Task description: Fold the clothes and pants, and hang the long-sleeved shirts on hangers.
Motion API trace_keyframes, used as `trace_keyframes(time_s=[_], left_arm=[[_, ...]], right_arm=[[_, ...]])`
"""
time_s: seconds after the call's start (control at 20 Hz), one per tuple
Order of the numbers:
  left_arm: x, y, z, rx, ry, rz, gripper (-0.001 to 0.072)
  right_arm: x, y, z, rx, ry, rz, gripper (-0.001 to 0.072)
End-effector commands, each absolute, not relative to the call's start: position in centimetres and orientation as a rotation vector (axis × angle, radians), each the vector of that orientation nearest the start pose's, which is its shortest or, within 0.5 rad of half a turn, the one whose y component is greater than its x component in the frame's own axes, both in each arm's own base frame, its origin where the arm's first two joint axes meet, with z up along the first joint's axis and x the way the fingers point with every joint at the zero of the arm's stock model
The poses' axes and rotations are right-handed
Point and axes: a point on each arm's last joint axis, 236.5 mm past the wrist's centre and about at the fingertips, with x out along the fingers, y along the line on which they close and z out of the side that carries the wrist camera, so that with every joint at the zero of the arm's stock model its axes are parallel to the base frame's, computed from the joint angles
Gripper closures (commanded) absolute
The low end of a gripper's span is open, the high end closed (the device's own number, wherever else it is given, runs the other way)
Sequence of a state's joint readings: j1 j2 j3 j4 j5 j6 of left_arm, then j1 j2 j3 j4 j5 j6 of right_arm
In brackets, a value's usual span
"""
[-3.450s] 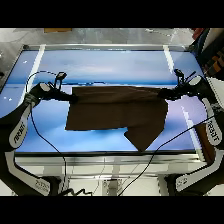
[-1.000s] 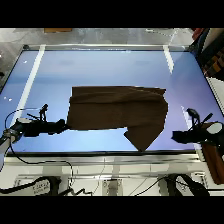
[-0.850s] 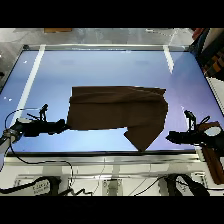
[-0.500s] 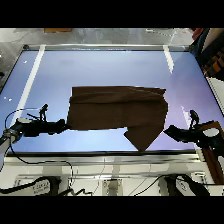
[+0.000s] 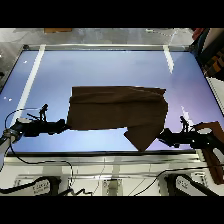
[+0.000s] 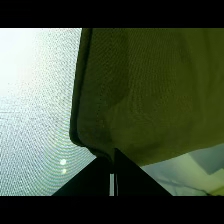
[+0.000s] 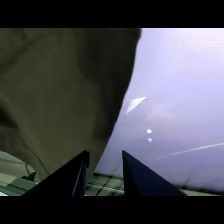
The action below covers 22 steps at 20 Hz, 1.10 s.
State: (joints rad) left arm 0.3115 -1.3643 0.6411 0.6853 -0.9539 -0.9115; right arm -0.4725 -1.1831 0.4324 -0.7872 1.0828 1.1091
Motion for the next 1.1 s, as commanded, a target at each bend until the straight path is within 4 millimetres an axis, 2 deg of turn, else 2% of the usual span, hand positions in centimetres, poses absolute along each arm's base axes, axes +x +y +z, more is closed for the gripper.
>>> trace_keyframes(time_s=[0.0,0.05,0.15,0.25,0.3,0.35,0.45,0.55,0.7,0.8,0.9,1.0,1.05], left_arm=[[32.0,-5.4,-10.8,-0.659,1.272,-0.331,0.0694],[32.0,-5.4,-10.8,-0.660,1.272,-0.330,0.0694],[32.1,-5.5,-10.7,-0.667,1.267,-0.331,0.0693],[32.3,-5.6,-10.6,-0.680,1.260,-0.330,0.0693],[32.3,-5.6,-10.5,-0.685,1.257,-0.331,0.0694],[32.3,-5.7,-10.5,-0.688,1.258,-0.333,0.0694],[32.1,-6.2,-9.9,-0.664,1.261,-0.390,0.0694],[32.2,-6.9,-8.1,-0.627,1.247,-0.477,0.0694],[33.5,-7.2,-3.6,-0.563,1.169,-0.560,0.0695],[35.3,-6.7,0.1,-0.498,1.066,-0.564,0.0694],[37.1,-6.7,4.5,-0.469,0.943,-0.572,0.0695],[39.3,-6.9,8.8,-0.517,0.786,-0.555,0.0695],[40.4,-6.8,10.1,-0.554,0.723,-0.535,0.0695]], right_arm=[[24.0,4.5,-12.1,0.882,1.416,0.157,0.0475],[24.4,4.7,-12.3,0.866,1.408,0.155,0.0479],[25.0,5.8,-12.4,0.821,1.399,0.174,0.0549],[25.1,6.9,-12.6,0.740,1.399,0.226,0.0549],[25.1,7.3,-12.4,0.708,1.398,0.258,0.0571],[25.2,7.5,-12.1,0.691,1.397,0.274,0.0699],[25.7,7.4,-10.7,0.653,1.386,0.313,0.0702],[26.3,7.6,-8.0,0.601,1.355,0.374,0.0703],[28.3,7.5,-1.8,0.503,1.207,0.438,0.0702],[30.2,7.0,2.5,0.445,1.071,0.431,0.0702],[32.0,7.3,6.5,0.458,0.949,0.437,0.0702],[34.3,7.8,9.5,0.546,0.823,0.432,0.0702],[35.8,7.5,10.2,0.557,0.760,0.396,0.0702]])
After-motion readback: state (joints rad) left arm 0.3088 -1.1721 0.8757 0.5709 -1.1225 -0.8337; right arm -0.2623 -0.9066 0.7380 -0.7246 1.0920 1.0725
